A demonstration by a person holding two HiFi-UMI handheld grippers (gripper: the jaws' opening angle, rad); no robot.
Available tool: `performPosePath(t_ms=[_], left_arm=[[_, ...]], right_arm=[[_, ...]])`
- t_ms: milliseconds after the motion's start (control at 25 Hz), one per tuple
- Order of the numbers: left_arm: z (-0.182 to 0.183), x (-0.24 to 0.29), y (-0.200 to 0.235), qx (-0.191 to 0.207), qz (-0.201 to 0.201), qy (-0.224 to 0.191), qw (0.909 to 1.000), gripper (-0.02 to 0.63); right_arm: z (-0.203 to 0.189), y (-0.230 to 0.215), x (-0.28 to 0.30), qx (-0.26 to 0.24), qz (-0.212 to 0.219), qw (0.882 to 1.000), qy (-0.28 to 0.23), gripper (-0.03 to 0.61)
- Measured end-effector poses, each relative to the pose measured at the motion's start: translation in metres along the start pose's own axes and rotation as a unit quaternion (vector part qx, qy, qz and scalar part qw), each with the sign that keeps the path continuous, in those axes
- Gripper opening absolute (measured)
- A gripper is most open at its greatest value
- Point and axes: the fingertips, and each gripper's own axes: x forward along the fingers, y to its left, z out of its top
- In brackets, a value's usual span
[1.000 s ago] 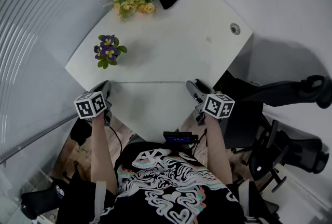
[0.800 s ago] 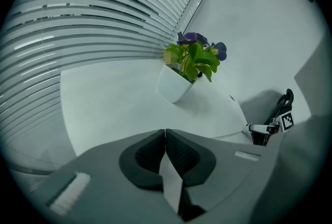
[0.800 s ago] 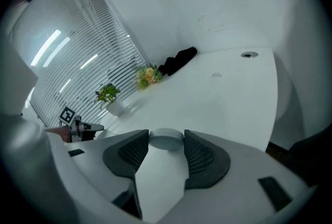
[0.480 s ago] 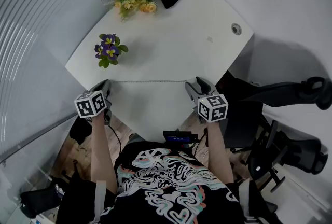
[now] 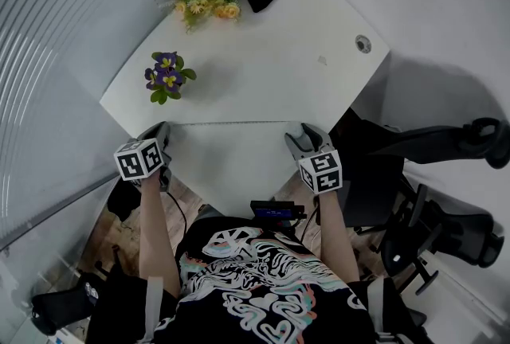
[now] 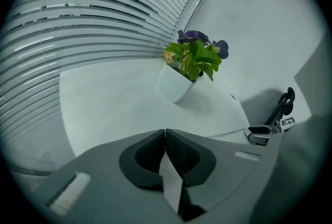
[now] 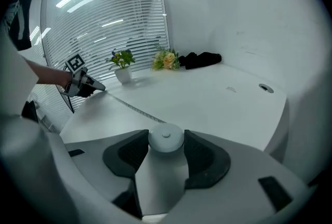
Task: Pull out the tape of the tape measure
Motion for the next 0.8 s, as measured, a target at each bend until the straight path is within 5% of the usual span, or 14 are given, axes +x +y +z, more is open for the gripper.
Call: performPosePath(t_ms=[680, 800], left_arm=[[0.0008, 0.0030, -0.0045, 0.063, 0.033, 0.008, 0.9974, 0.012], [0.0001, 0.0036, -0.0085, 0.074, 0.028, 0.008, 0.9968, 0.059]], right_arm=[[-0.0017, 0.0012, 0.0045, 0.011, -0.023, 1.000, 0.011, 0.219], [0.0001, 0.0022, 0.0005, 0.025, -0.028, 0.999, 0.000, 0.221]])
